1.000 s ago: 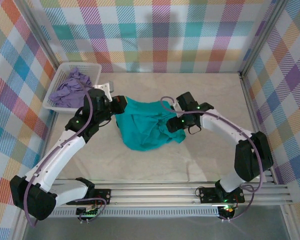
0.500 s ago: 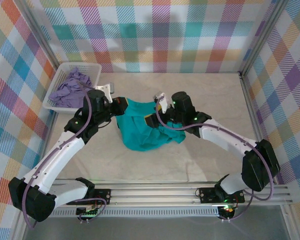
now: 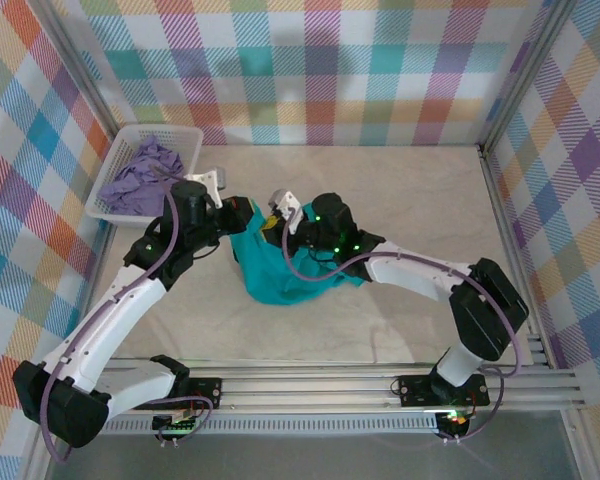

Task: Fold the inside-out t-shirt

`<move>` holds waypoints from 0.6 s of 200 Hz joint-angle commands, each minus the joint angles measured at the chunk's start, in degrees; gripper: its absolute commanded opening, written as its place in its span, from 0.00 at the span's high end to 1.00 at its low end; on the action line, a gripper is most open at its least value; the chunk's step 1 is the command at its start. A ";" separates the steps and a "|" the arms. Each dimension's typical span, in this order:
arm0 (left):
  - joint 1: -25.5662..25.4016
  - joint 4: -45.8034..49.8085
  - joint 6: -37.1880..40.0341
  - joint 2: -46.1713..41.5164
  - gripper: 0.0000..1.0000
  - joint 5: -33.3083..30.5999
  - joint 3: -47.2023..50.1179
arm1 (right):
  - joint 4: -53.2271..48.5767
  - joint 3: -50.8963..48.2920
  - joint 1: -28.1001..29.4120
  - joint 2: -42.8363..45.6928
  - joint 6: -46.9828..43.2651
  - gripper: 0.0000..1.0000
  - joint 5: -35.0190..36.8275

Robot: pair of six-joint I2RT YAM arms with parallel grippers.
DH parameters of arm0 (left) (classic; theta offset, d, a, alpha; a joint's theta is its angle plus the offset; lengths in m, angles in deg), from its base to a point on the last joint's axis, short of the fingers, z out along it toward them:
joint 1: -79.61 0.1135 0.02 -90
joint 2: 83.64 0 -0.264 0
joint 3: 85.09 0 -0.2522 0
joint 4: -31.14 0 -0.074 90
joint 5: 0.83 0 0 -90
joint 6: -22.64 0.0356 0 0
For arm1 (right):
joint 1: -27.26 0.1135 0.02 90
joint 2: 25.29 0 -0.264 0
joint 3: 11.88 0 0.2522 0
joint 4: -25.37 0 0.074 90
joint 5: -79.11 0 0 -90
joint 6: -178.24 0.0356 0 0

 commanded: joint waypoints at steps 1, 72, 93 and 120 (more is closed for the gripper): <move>-0.63 -0.82 0.52 -0.21 0.63 1.03 -1.85 | -6.99 -4.33 -4.72 8.88 3.64 1.00 2.06; -0.64 -6.71 5.24 3.10 0.26 4.22 12.56 | -35.61 -19.07 -28.77 21.92 17.09 0.98 -3.02; -0.73 -8.75 6.40 11.68 0.25 2.95 13.35 | -35.89 -17.73 -29.78 18.00 17.30 0.98 -2.09; -0.64 -9.64 10.05 21.42 0.24 1.88 10.08 | -35.15 -16.60 -29.79 15.55 17.09 0.97 -2.30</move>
